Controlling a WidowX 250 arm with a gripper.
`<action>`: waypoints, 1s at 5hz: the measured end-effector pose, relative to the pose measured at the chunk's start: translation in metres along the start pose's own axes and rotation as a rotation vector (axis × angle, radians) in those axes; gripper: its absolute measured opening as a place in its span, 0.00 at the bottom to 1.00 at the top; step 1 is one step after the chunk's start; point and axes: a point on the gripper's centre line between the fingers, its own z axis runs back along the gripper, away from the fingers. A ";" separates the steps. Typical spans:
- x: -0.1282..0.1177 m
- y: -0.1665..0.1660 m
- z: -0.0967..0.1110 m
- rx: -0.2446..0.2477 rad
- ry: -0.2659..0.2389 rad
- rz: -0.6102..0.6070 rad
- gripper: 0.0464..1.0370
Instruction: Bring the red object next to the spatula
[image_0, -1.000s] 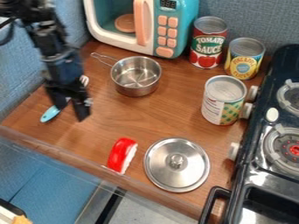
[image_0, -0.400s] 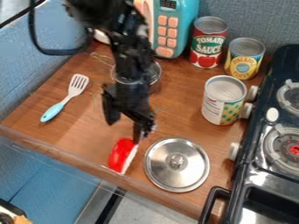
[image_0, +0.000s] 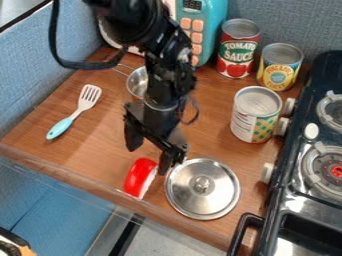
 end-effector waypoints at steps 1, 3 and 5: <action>-0.013 -0.002 -0.006 0.004 0.029 0.006 0.96; -0.026 -0.003 -0.022 -0.007 0.063 0.002 0.90; -0.021 0.022 -0.017 -0.066 0.071 0.047 0.55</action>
